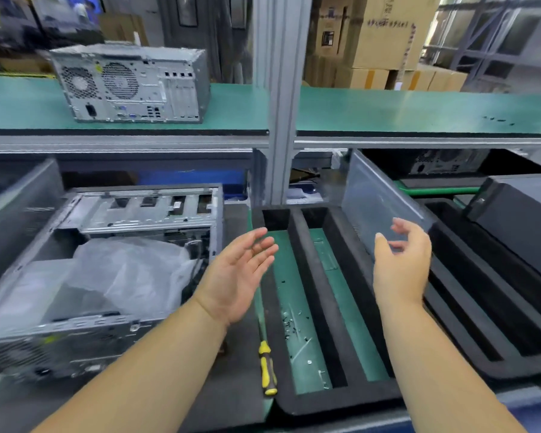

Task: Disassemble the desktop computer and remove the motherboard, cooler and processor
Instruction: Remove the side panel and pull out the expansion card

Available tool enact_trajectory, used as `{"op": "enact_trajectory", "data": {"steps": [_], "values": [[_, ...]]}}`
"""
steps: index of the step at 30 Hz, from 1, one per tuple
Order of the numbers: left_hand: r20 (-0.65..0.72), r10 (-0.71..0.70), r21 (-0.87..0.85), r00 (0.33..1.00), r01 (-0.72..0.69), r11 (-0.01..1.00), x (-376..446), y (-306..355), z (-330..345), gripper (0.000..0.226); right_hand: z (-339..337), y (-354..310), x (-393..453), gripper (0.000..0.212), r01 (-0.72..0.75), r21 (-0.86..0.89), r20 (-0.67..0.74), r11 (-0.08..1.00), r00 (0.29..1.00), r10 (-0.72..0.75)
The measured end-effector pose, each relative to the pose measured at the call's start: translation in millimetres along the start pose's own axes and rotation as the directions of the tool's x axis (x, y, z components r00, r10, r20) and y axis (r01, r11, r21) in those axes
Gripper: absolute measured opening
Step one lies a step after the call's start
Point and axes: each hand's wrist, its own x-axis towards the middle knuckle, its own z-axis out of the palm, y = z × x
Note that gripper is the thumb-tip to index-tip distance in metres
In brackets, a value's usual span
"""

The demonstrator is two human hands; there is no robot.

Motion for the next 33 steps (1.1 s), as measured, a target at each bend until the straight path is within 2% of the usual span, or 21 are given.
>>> {"op": "enact_trajectory", "data": {"steps": [4, 6, 9, 12, 15, 18, 20, 22, 24, 26, 27, 28, 30, 32, 33], "values": [[0.026, 0.058, 0.037, 0.998, -0.059, 0.998, -31.7, 48.9, -47.7, 0.043, 53.7, -41.7, -54.3, 0.022, 0.019, 0.047, 0.147, 0.999, 0.989, -0.026], [0.025, 0.119, 0.121, 0.993, -0.121, 0.985, -45.4, 73.5, -70.8, 0.039, 80.5, -59.2, -79.8, 0.018, 0.043, 0.039, 0.232, 0.998, 0.971, -0.051], [0.006, 0.217, 0.303, 0.976, -0.209, 0.93, -63.8, 107.1, -105.5, 0.021, 115.3, -82.4, -113.6, 0.016, 0.116, 0.038, 0.364, 0.993, 0.924, -0.122], [-0.037, 0.277, 0.357, 0.96, -0.246, 0.901, -82.0, 136.3, -140.7, 0.019, 149.2, -101.6, -143.1, 0.013, 0.192, -0.009, 0.496, 0.981, 0.853, -0.163], [-0.085, 0.32, 0.355, 0.943, -0.272, 0.895, -99.4, 159.8, -172.1, 0.019, 183.9, -116.9, -173.0, 0.016, 0.238, -0.065, 0.666, 0.969, 0.734, -0.135], [-0.106, 0.348, 0.385, 0.931, -0.285, 0.878, -115.8, 177.7, -201.2, 0.021, 214.6, -133.7, -201.9, 0.02, 0.347, -0.147, 0.836, 0.926, 0.545, -0.071], [-0.115, 0.352, 0.398, 0.929, -0.282, 0.873, -125.5, 186.5, -216.8, 0.022, 233.4, -144.6, -217.3, 0.025, 0.421, -0.197, 0.902, 0.885, 0.431, -0.005], [-0.133, 0.355, 0.399, 0.926, -0.278, 0.874, -133.2, 194.1, -228.7, 0.022, 249.9, -154.7, -230.3, 0.028, 0.494, -0.295, 0.922, 0.818, 0.372, 0.108], [-0.157, 0.357, 0.387, 0.921, -0.275, 0.88, -138.8, 199.6, -237.9, 0.022, 261.7, -159.4, -239.4, 0.031, 0.576, -0.411, 0.904, 0.707, 0.358, 0.234], [-0.174, 0.356, 0.382, 0.918, -0.27, 0.884, -142.3, 203.6, -244.7, 0.023, 266.9, -160.8, -243.4, 0.044, 0.641, -0.486, 0.874, 0.593, 0.352, 0.335], [-0.178, 0.353, 0.381, 0.919, -0.266, 0.885, -143.4, 205.1, -247.0, 0.024, 267.9, -160.1, -243.0, 0.048, 0.649, -0.503, 0.864, 0.571, 0.353, 0.36], [-0.177, 0.352, 0.378, 0.919, -0.267, 0.887, -143.7, 206.2, -248.2, 0.024, 267.6, -159.1, -240.8, 0.047, 0.628, -0.511, 0.859, 0.587, 0.357, 0.366], [-0.176, 0.355, 0.366, 0.918, -0.274, 0.889, -143.8, 207.1, -248.7, 0.024, 263.2, -158.8, -234.0, 0.036, 0.513, -0.495, 0.865, 0.701, 0.365, 0.343], [-0.178, 0.363, 0.359, 0.915, -0.283, 0.889, -142.6, 206.1, -247.3, 0.024, 254.5, -161.6, -223.7, 0.025, 0.41, -0.463, 0.861, 0.786, 0.418, 0.289], [-0.181, 0.367, 0.361, 0.912, -0.286, 0.888, -141.4, 205.3, -245.5, 0.024, 249.5, -163.7, -217.6, 0.032, 0.385, -0.444, 0.852, 0.809, 0.462, 0.247]]}}
